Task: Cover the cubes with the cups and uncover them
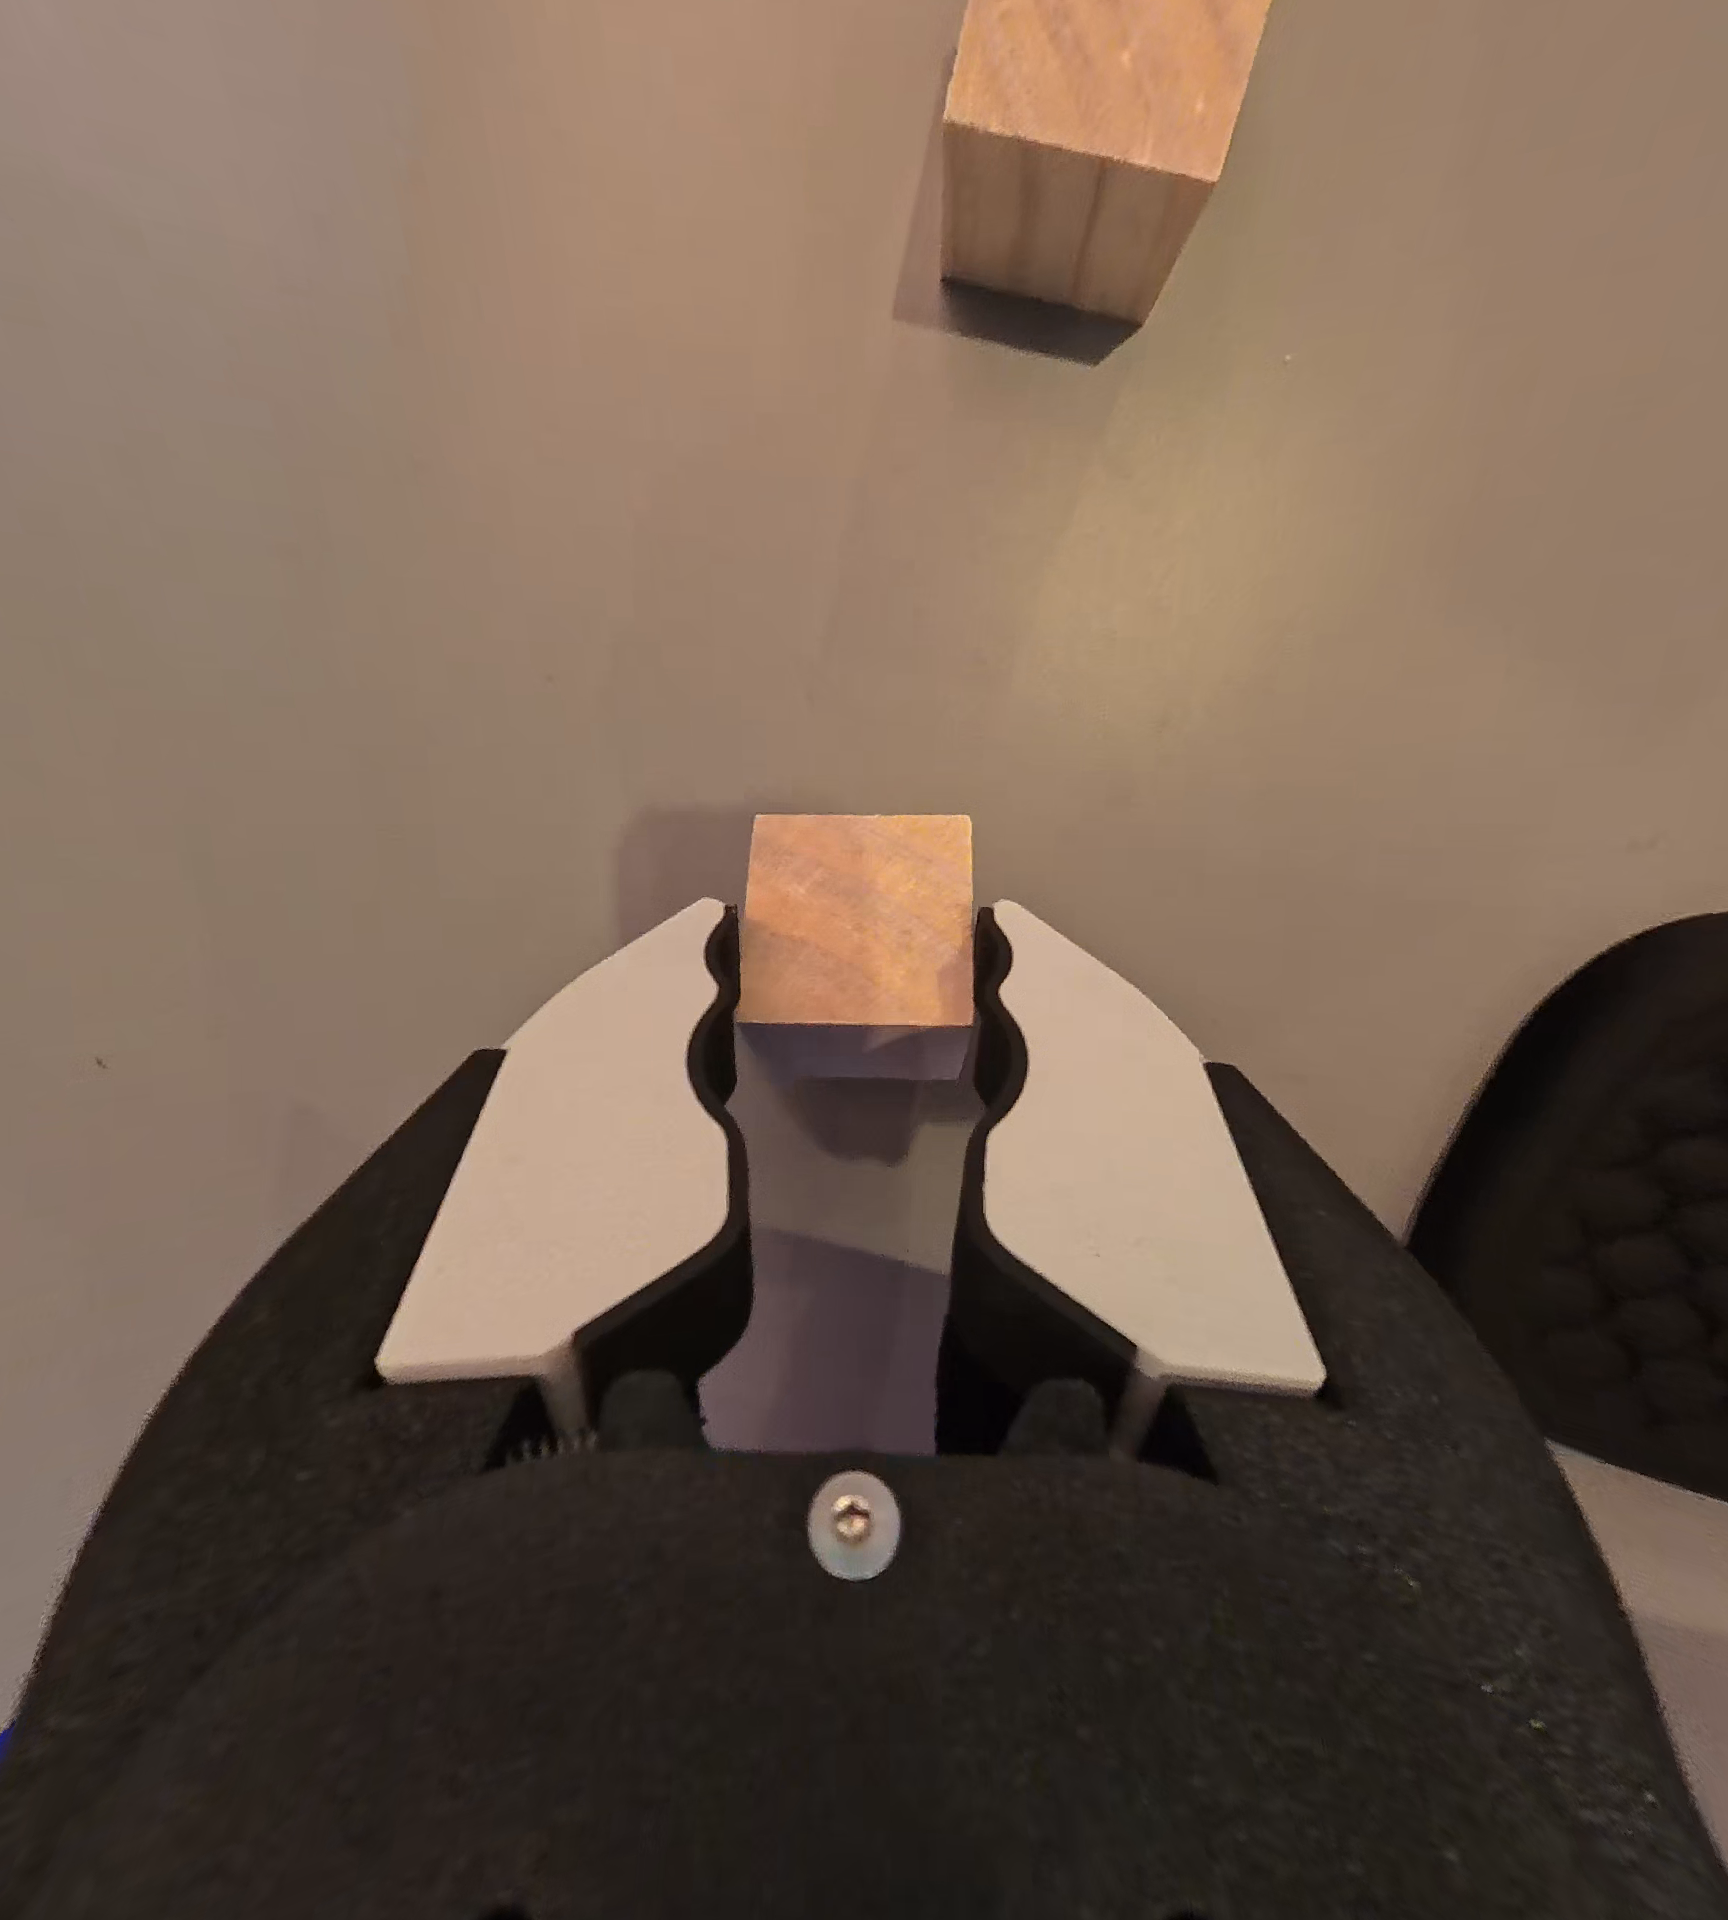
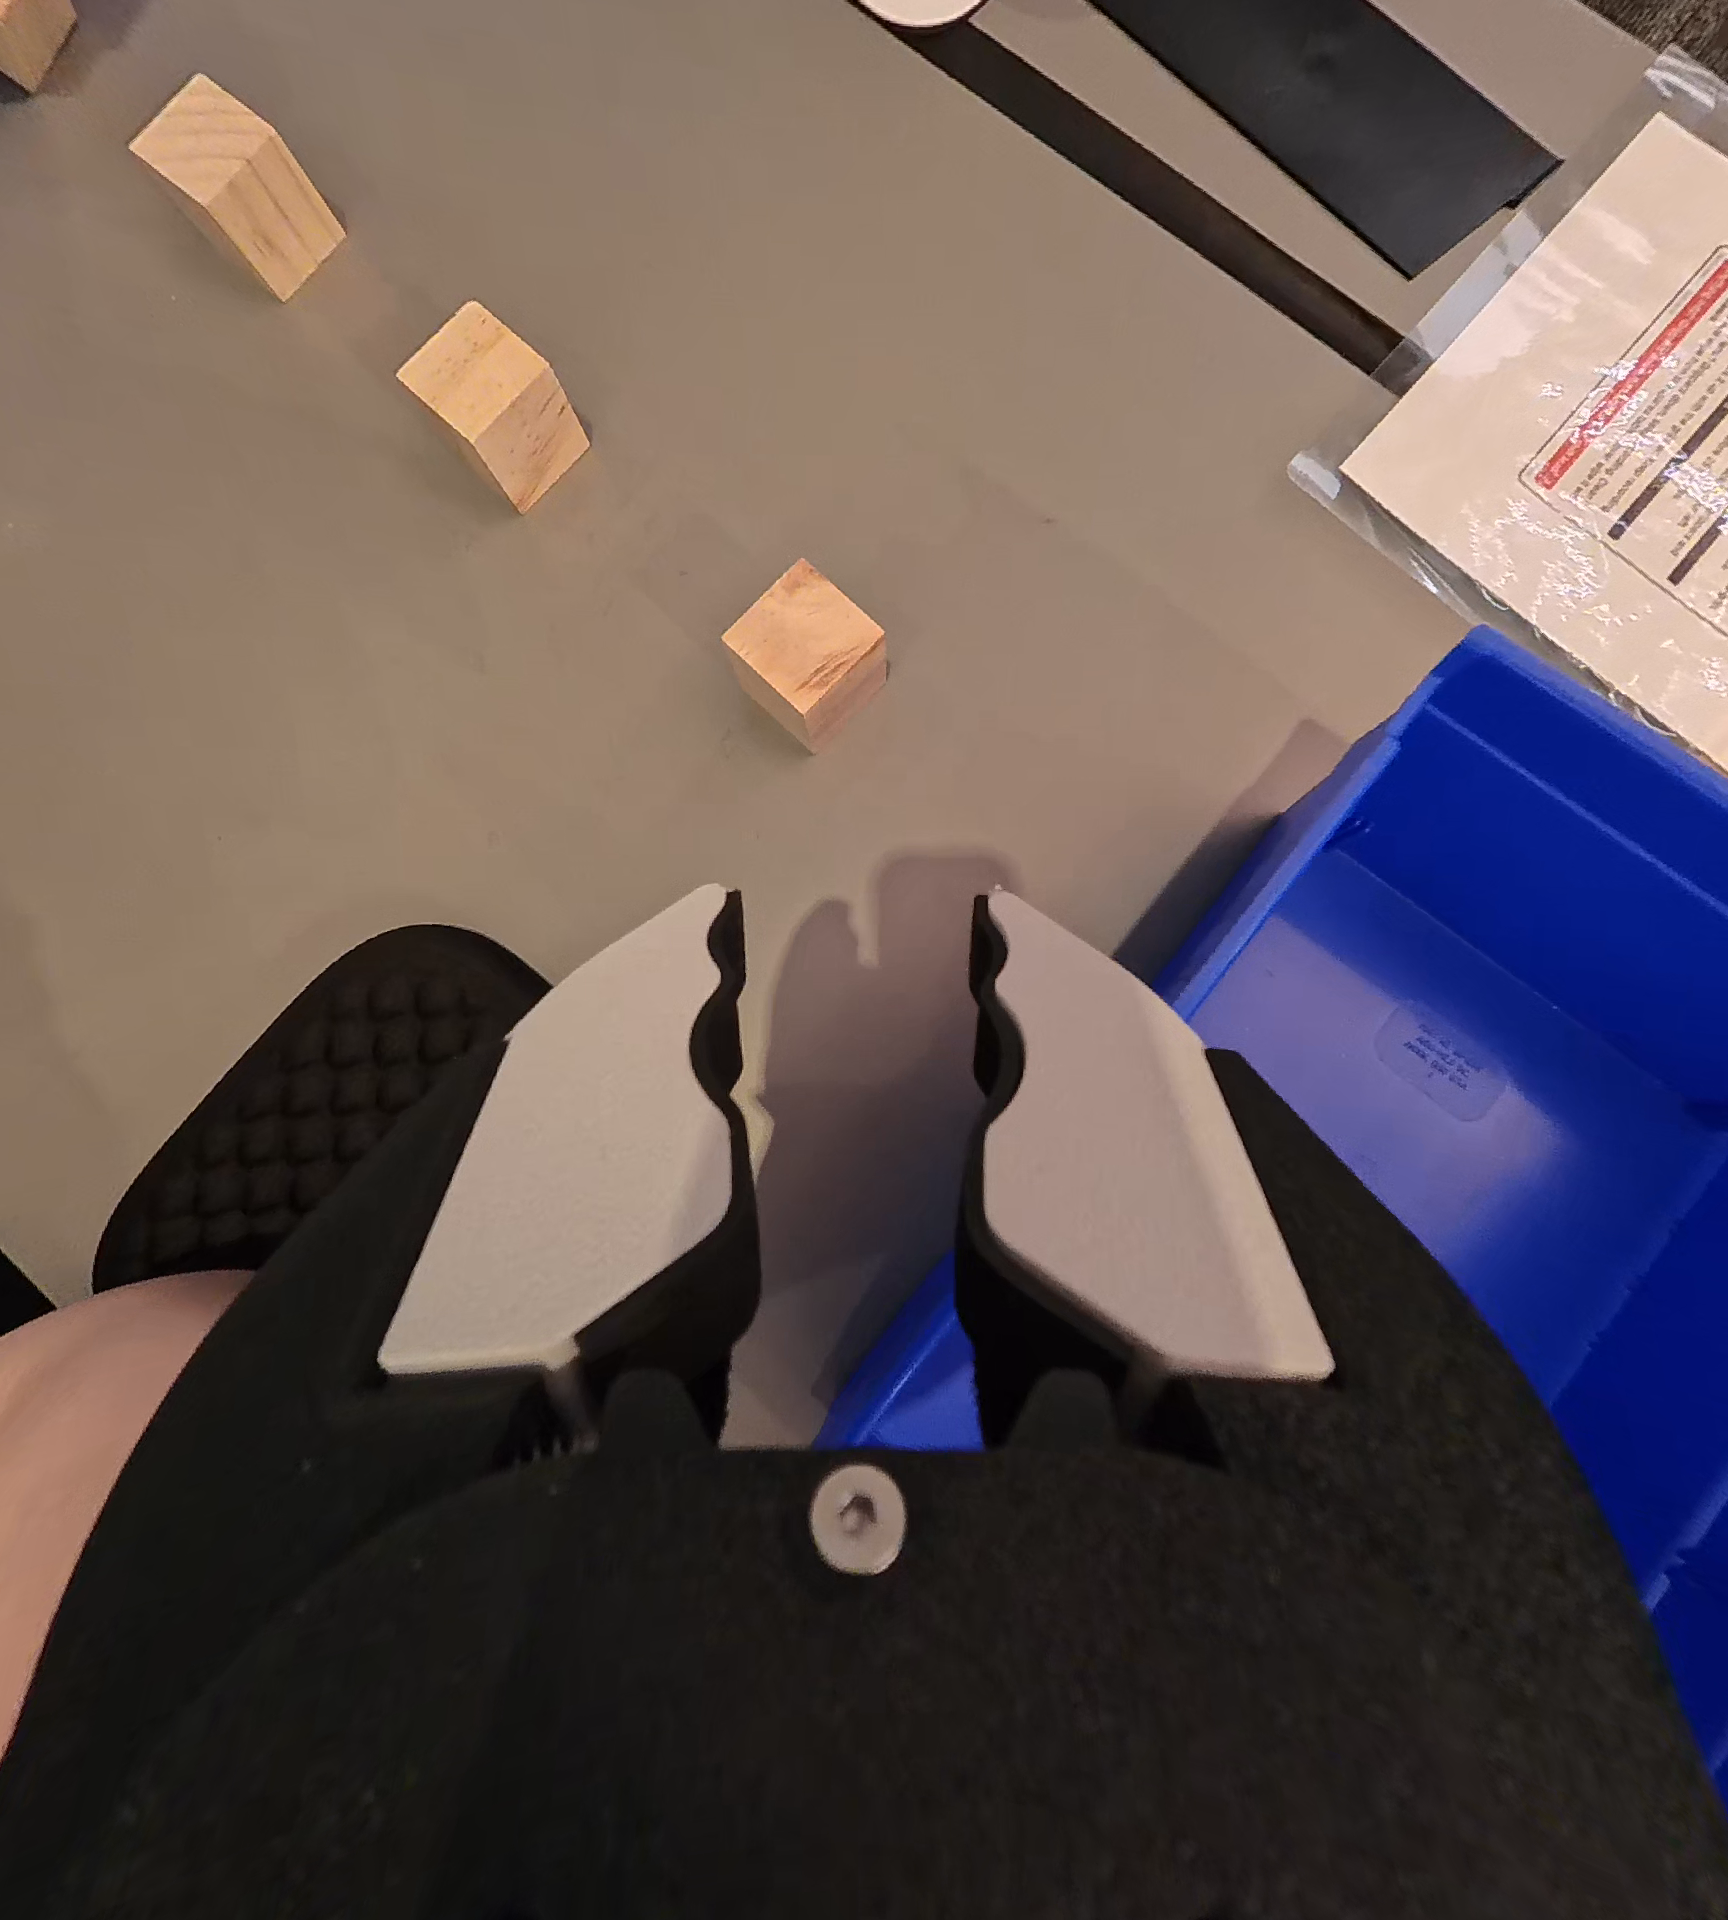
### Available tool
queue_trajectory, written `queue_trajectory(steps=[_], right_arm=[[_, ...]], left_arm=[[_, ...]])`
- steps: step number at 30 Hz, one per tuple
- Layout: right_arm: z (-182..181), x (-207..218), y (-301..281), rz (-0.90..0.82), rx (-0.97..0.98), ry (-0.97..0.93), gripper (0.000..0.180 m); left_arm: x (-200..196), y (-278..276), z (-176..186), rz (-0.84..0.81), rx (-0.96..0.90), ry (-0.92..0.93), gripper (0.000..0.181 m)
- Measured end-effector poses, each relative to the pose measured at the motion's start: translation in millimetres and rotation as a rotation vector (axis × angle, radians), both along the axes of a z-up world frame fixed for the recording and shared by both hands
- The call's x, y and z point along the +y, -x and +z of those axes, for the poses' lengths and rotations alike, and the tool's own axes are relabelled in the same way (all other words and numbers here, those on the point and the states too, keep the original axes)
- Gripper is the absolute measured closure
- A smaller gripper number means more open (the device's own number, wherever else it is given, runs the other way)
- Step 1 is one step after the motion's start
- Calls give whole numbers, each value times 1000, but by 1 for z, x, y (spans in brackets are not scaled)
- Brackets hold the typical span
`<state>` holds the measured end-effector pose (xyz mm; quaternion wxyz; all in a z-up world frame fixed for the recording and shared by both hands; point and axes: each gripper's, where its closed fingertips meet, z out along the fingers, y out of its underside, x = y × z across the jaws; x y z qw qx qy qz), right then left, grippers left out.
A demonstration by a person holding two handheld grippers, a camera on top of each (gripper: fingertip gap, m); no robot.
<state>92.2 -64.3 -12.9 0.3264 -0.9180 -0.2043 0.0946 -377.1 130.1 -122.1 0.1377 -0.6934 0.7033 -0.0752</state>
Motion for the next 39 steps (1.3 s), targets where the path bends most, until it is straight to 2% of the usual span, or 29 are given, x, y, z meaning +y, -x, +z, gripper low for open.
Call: queue_trajectory(steps=[6, 19, 39], right_arm=[[0, 0, 2, 3, -11, 5, 139], [-4, -3, 1, -7, -28, 30, 139], [-11, -7, 0, -18, -29, 69, 139]], left_arm=[[1, 28, -11, -21, 127, -24, 138], [8, 29, -11, -140, 292, -59, 138], [8, 27, -12, -208, 322, -99, 138]])
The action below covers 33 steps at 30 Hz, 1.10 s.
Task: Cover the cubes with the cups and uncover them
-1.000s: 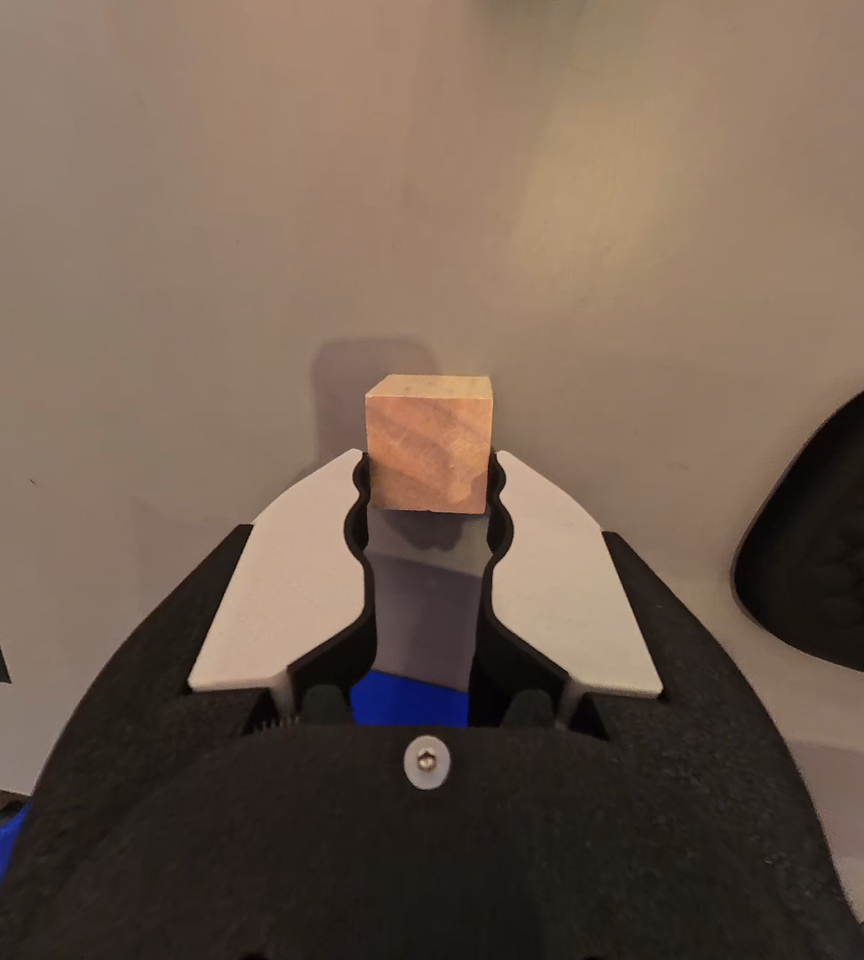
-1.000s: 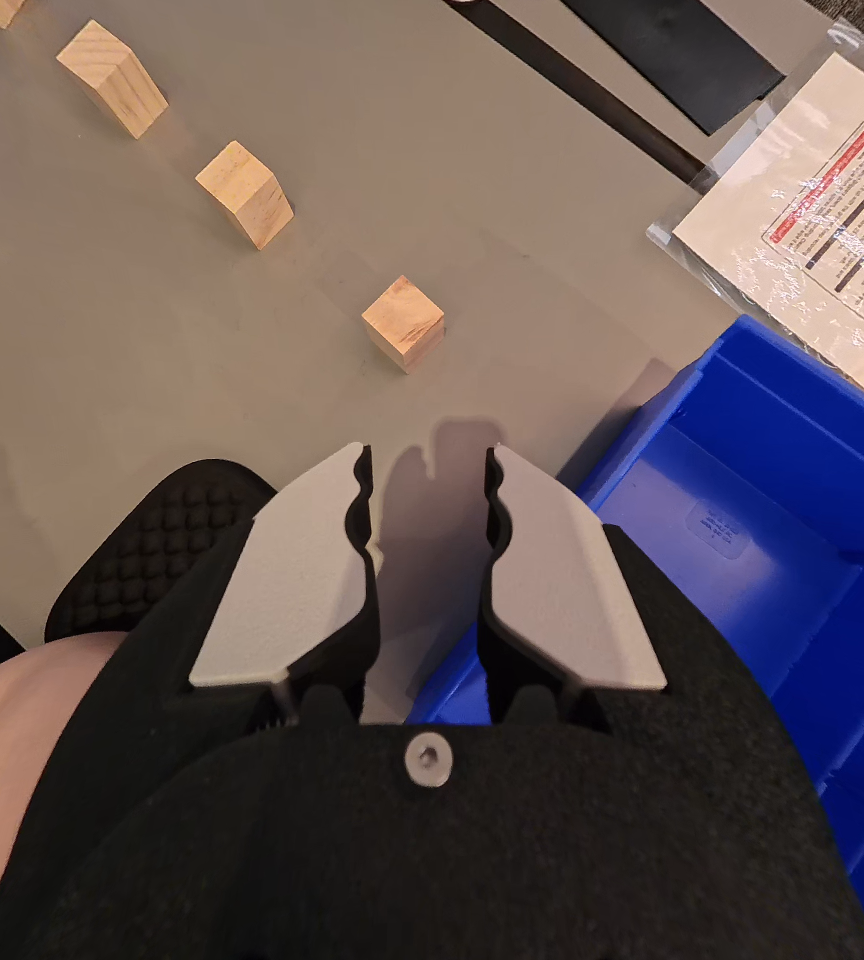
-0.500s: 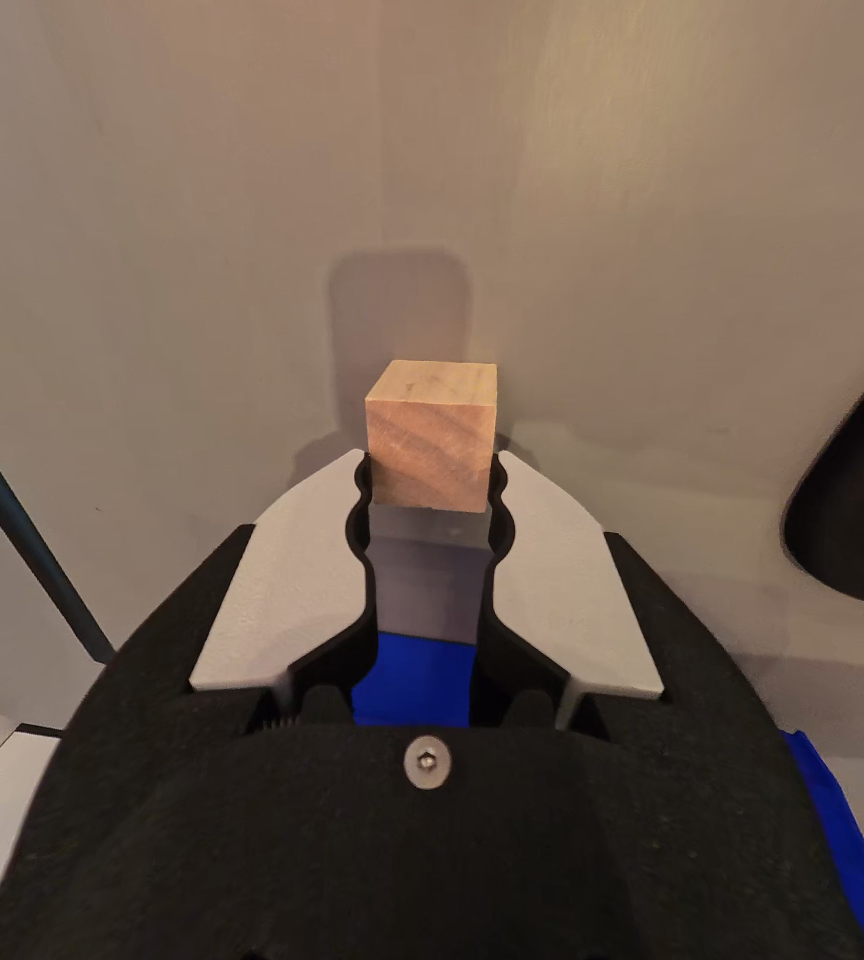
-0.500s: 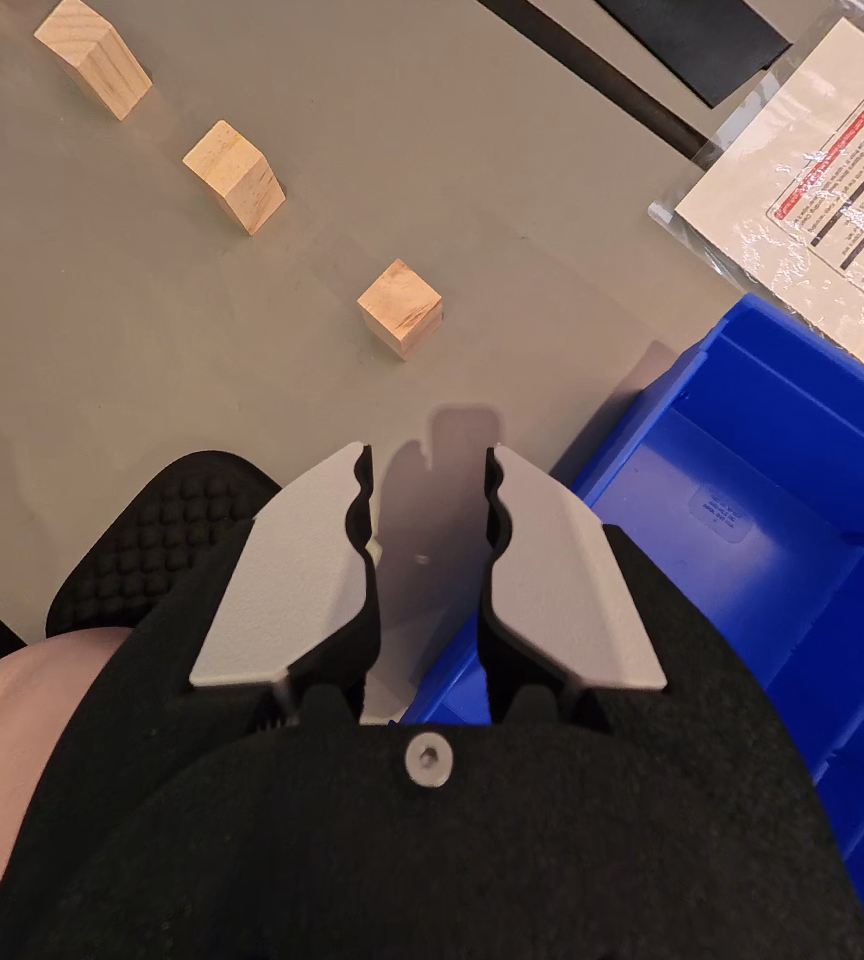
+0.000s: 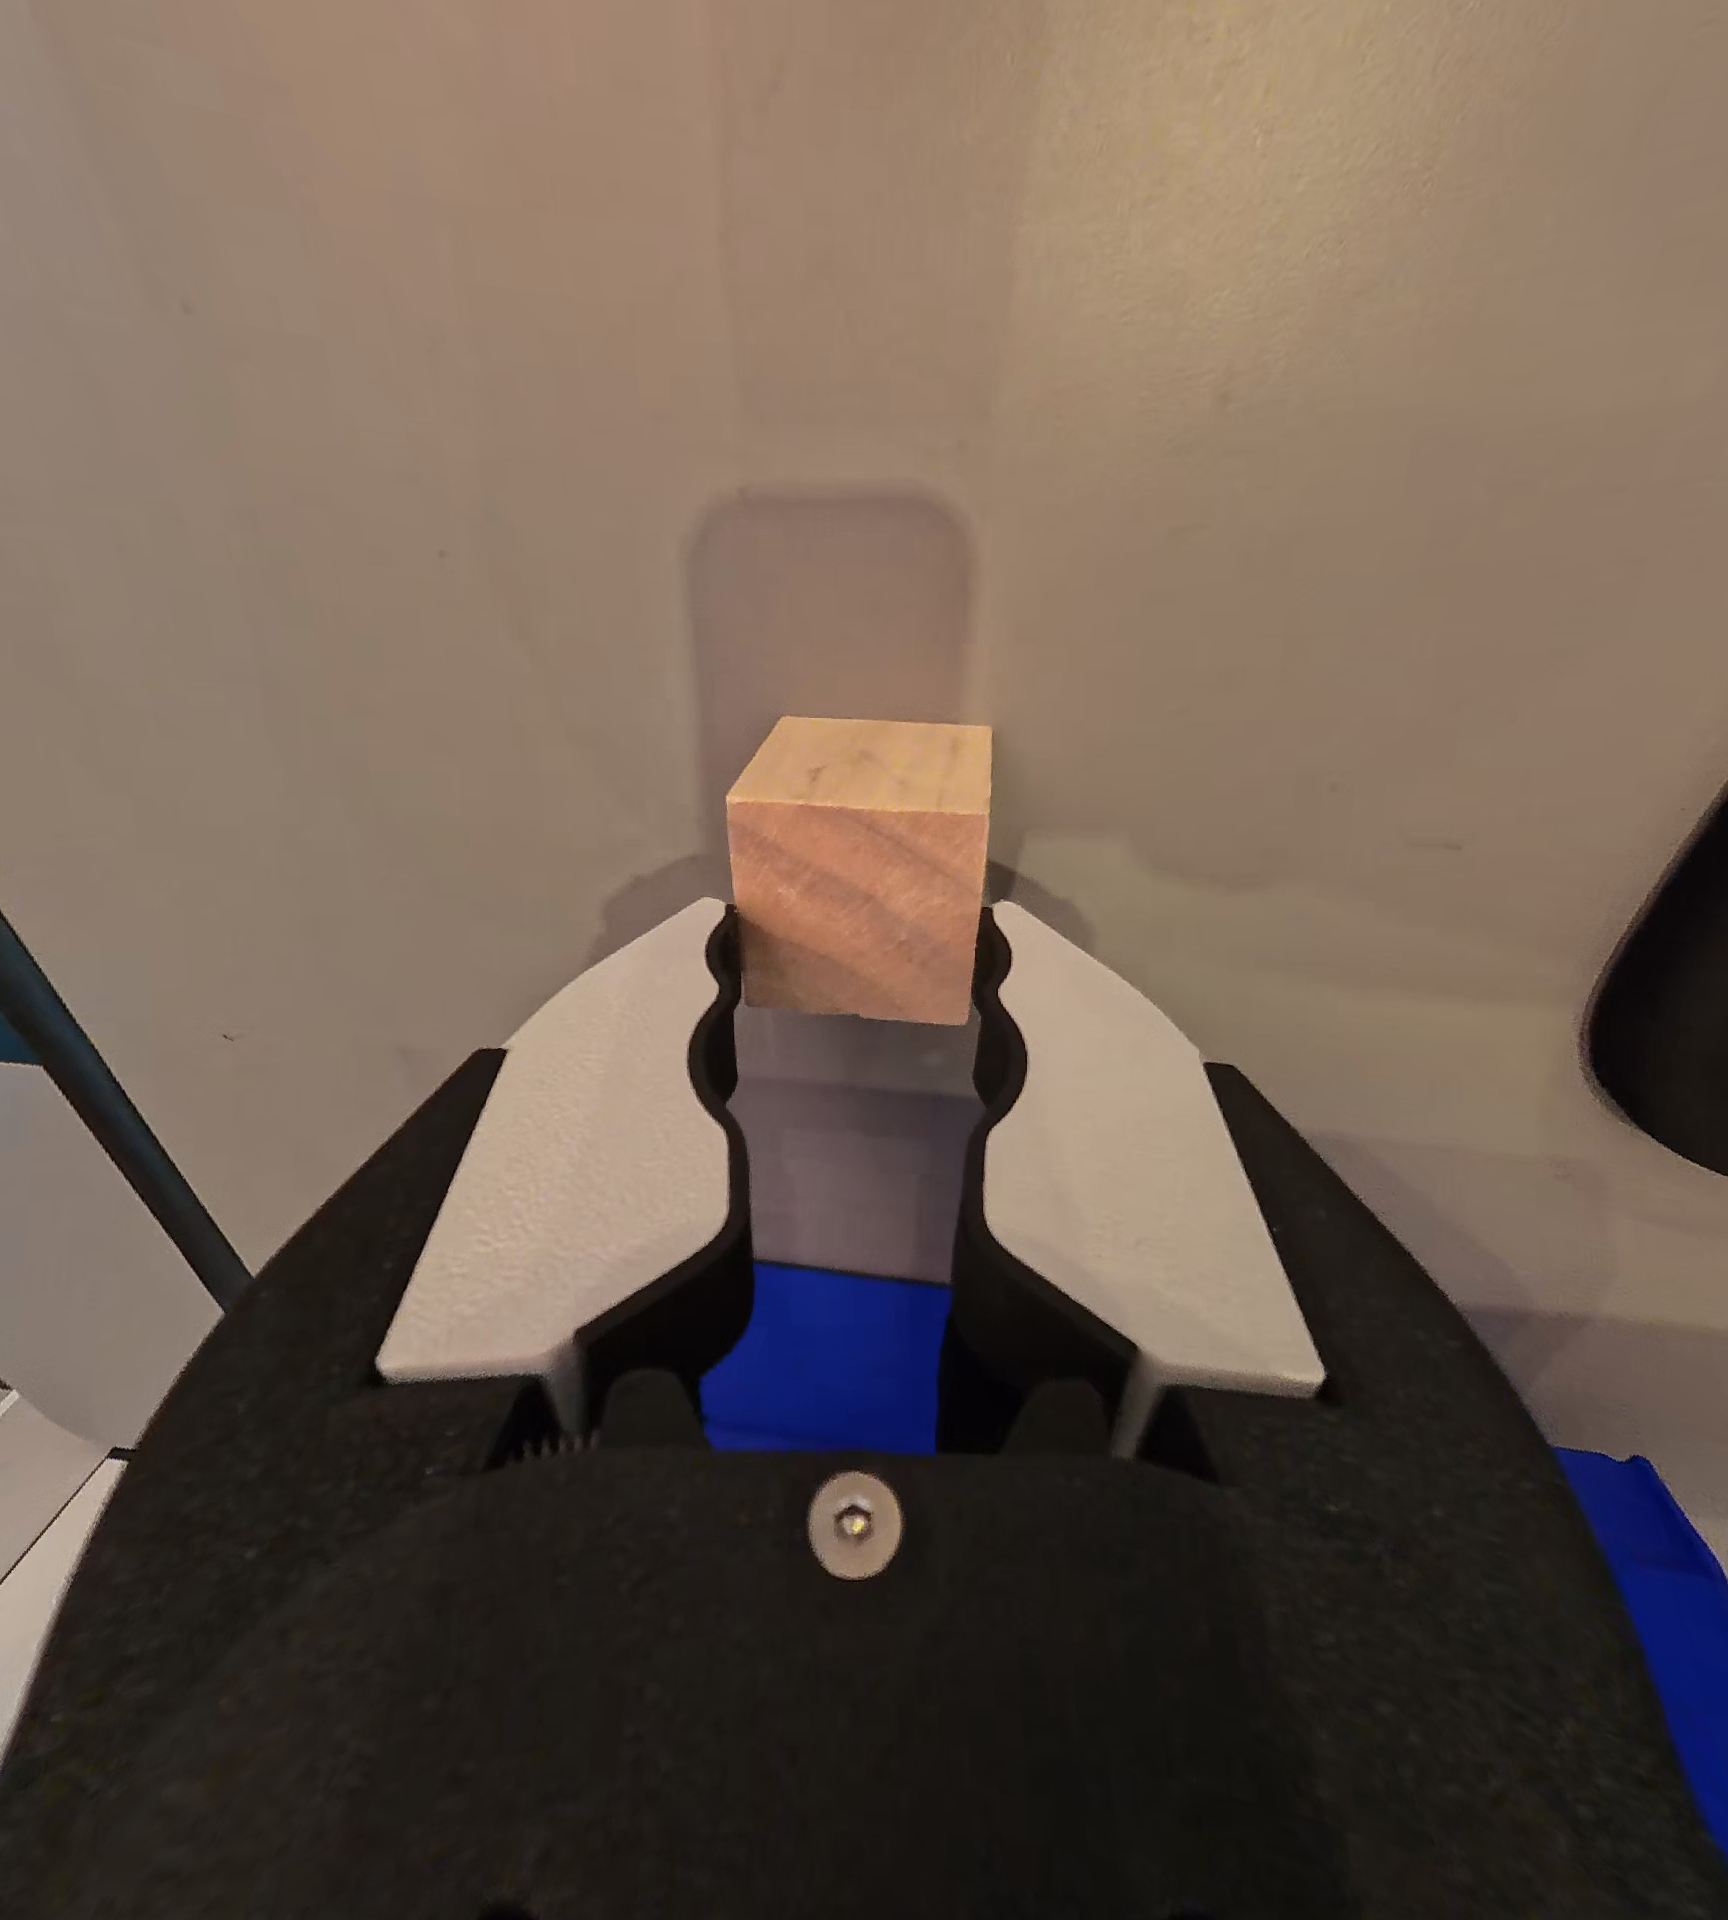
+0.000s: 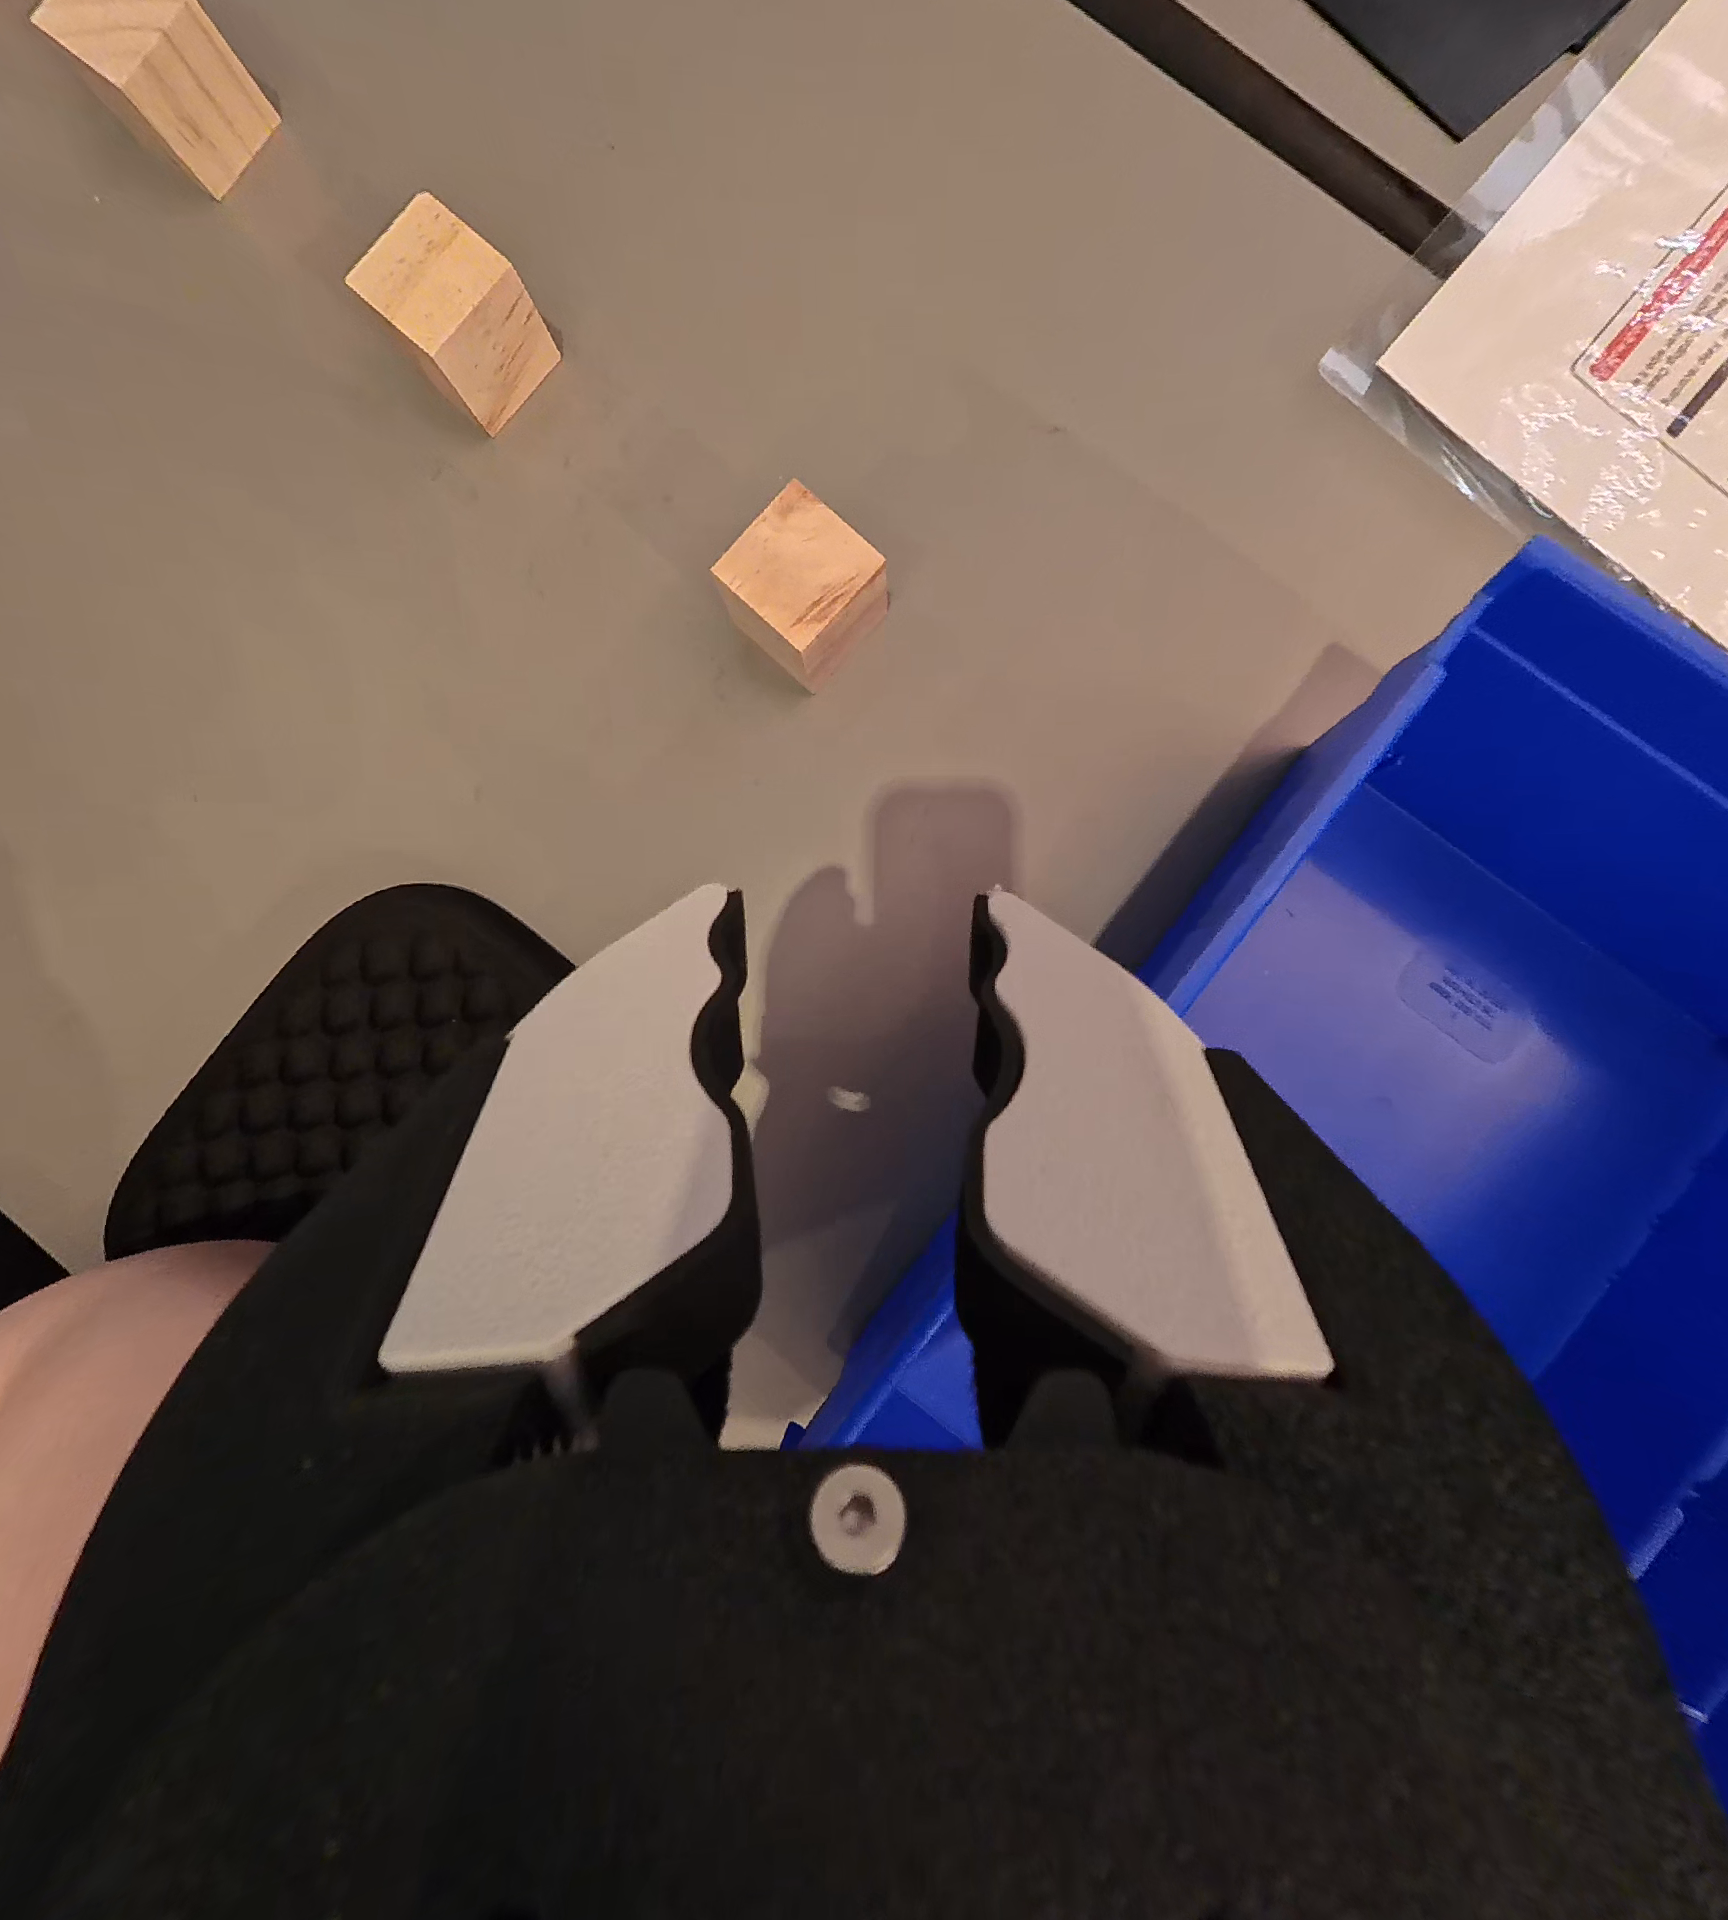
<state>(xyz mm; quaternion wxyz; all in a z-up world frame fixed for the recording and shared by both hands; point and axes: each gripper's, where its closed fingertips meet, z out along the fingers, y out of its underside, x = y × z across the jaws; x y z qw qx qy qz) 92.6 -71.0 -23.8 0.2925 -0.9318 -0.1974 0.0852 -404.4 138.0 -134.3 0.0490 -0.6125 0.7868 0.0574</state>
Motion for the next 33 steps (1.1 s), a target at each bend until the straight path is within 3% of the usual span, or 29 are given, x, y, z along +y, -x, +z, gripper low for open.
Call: queue_trajectory(steps=[3, 5, 11, 14, 17, 20, 22, 25, 27, 33], right_arm=[[0, 0, 0, 2, 1, -1, 139], [1, 1, 2, 10, 8, -8, 139], [0, 2, 5, 28, 16, -9, 139], [0, 3, 6, 35, 19, -11, 139], [1, 4, 5, 33, 18, -14, 139], [0, 5, 5, 34, 18, -12, 139], [0, 5, 5, 33, 14, -9, 139], [0, 5, 6, 37, 10, -6, 139], [0, 6, 6, 35, 7, -2, 139], [-2, 7, 8, 39, -6, 18, 139]], left_arm=[[4, 0, -1, 27, 0, -27, 137], [4, 1, -2, 55, 4, -32, 119], [-6, -7, 22, 96, -89, -24, 117], [-5, -15, 68, 132, -260, -78, 125], [4, -15, 145, 228, -577, -154, 129], [21, 17, 227, 389, -914, -236, 138], [29, 53, 254, 503, -1026, -254, 140], [40, 109, 246, 642, -983, -328, 145], [42, 139, 221, 675, -874, -362, 163], [51, 194, 170, 706, -623, -414, 172]])
